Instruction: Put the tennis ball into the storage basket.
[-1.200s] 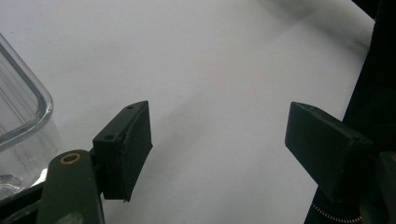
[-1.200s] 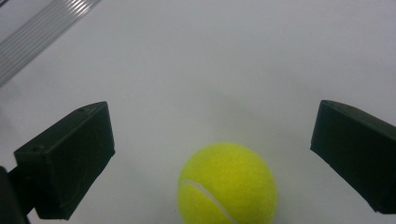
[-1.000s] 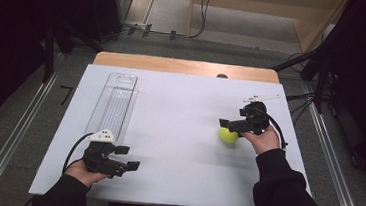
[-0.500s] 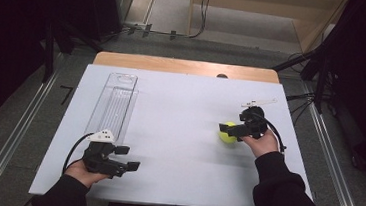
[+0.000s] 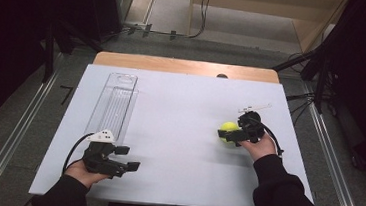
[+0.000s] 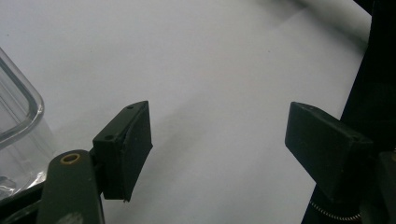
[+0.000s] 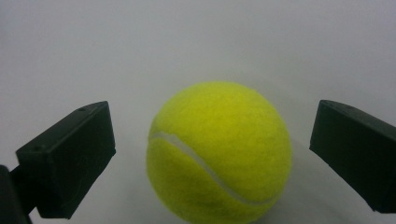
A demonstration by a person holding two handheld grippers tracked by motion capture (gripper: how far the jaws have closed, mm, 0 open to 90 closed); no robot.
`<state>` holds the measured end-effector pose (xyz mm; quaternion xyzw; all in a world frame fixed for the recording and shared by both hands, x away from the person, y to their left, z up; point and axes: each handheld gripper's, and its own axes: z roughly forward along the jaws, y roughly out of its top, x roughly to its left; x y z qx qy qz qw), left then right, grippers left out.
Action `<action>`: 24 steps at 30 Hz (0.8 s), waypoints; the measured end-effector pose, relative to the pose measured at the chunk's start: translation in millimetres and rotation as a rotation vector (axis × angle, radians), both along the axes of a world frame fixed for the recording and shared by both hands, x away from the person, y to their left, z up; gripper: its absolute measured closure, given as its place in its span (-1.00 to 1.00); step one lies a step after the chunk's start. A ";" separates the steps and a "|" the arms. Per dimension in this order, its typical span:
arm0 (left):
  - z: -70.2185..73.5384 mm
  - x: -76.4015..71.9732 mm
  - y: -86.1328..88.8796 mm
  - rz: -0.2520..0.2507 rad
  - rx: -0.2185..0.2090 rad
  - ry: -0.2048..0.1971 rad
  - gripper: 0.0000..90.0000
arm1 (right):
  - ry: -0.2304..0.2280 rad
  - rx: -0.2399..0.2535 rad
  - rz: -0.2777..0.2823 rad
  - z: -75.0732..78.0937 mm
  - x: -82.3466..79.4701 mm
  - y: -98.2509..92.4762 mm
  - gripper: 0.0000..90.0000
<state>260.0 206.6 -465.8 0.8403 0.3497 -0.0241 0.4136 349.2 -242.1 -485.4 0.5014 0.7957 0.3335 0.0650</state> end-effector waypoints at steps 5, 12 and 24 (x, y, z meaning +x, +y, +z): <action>-0.1 -0.2 -0.4 0.001 0.001 0.000 -0.47 | 0.007 -0.013 0.004 -4.0 1.6 0.4 -1.00; -0.3 -0.4 -0.7 0.001 0.003 0.003 -0.47 | 0.040 -0.044 -0.002 -13.3 2.3 4.2 -1.00; -0.6 -0.3 -0.5 0.001 0.002 0.005 -0.47 | 0.043 -0.091 -0.011 -19.0 2.9 5.5 -0.76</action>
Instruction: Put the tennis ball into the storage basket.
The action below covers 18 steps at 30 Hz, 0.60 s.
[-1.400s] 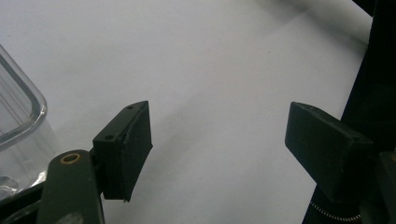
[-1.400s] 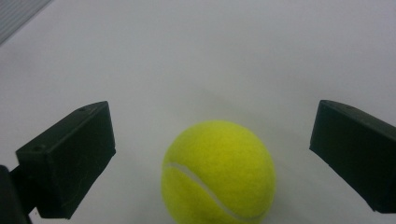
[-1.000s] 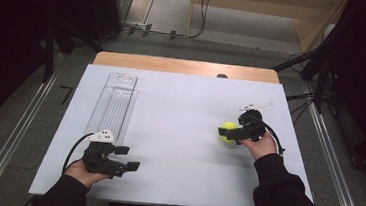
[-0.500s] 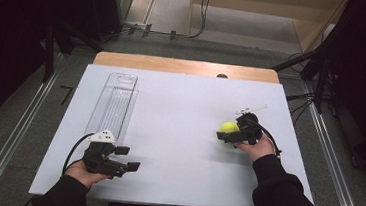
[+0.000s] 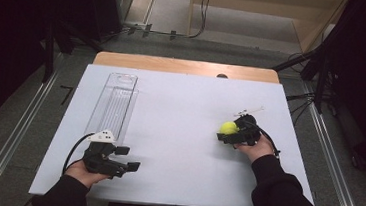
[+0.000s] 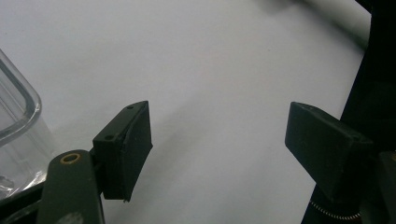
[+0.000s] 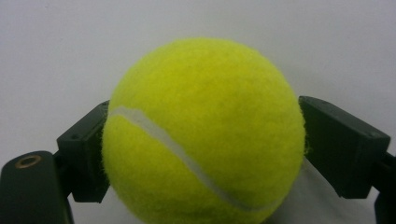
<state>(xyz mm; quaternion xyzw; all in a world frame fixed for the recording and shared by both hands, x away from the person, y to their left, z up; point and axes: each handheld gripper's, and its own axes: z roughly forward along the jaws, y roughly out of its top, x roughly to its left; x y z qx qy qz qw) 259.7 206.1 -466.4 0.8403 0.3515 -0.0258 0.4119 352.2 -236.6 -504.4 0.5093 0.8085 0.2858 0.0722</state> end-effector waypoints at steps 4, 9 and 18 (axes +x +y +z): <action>-0.1 0.0 0.0 0.000 0.001 0.000 -0.47 | -0.002 -0.002 0.022 0.9 -1.2 1.6 -0.60; -0.2 0.0 0.0 -0.001 0.001 0.000 -0.47 | -0.011 -0.007 0.048 1.9 -2.7 4.6 -0.49; -0.2 0.1 0.0 -0.001 0.001 0.000 -0.47 | -0.006 0.003 0.057 1.9 -1.6 2.4 -0.49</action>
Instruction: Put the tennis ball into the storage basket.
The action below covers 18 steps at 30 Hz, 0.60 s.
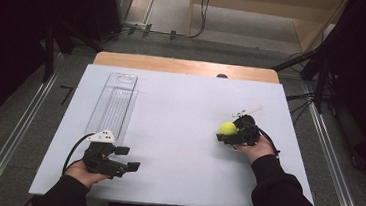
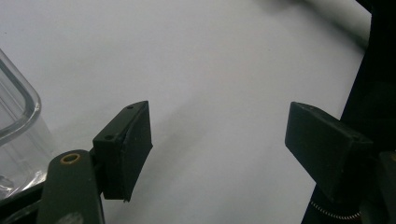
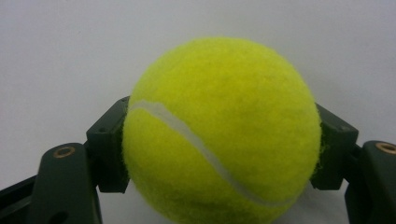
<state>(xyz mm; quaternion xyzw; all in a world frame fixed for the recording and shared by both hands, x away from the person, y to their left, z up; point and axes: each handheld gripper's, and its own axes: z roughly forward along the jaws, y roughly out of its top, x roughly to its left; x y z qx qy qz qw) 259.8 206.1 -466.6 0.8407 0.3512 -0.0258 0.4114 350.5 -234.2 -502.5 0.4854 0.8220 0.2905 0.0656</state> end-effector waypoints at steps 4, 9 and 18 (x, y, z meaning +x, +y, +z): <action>0.1 0.0 0.4 0.001 -0.003 0.000 -0.47 | 0.007 0.005 -0.005 0.3 -0.1 -0.5 -0.49; 0.4 -0.3 0.2 0.001 -0.003 -0.001 -0.47 | 0.012 0.015 -0.004 0.5 0.5 -1.2 -0.49; 0.6 -0.6 0.2 0.001 -0.002 -0.002 -0.47 | 0.001 0.027 0.006 5.3 -1.5 -0.2 -0.49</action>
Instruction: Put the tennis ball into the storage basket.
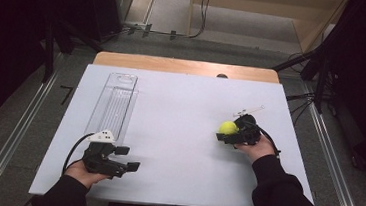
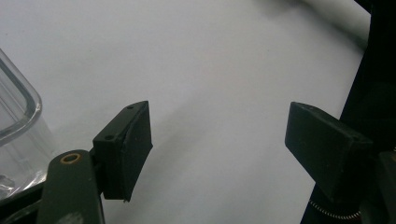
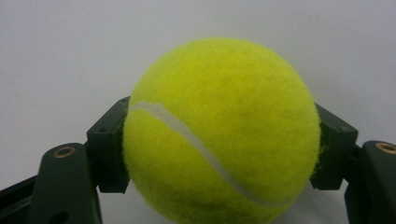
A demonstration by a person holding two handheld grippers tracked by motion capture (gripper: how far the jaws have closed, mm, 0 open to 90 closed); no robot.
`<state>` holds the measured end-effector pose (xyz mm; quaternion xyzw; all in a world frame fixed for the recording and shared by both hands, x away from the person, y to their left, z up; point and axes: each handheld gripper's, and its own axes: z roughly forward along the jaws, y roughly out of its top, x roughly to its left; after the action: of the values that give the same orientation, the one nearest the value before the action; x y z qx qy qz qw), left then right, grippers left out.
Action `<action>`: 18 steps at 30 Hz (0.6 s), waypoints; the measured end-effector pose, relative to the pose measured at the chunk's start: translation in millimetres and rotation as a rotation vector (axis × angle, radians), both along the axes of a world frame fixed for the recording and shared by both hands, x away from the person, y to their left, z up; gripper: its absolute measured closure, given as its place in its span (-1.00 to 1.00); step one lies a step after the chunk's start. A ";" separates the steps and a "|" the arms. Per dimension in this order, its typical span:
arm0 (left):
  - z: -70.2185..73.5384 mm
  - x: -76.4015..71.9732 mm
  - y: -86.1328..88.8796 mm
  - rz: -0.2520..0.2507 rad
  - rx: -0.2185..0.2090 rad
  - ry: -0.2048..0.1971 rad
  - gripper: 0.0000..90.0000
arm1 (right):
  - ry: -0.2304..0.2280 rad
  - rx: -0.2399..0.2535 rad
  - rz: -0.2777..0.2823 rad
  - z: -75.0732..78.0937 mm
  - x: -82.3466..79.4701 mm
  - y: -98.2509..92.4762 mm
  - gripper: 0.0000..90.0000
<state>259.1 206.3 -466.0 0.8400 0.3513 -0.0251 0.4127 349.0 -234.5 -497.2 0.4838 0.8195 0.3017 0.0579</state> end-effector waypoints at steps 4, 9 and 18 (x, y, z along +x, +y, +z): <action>0.2 -0.1 -0.2 -0.001 -0.002 -0.001 -0.47 | 0.000 0.011 -0.001 3.0 -1.1 -1.0 -0.49; 0.1 0.0 -0.1 -0.001 -0.002 0.000 -0.47 | -0.017 0.029 0.007 10.1 -5.1 -1.1 -0.49; 0.3 -0.2 -0.1 -0.001 -0.002 0.000 -0.47 | -0.048 0.052 0.037 19.3 -11.6 3.7 -0.49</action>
<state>258.9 206.1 -465.7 0.8398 0.3506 -0.0256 0.4138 337.5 -230.7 -477.8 0.4627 0.8185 0.3352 0.0594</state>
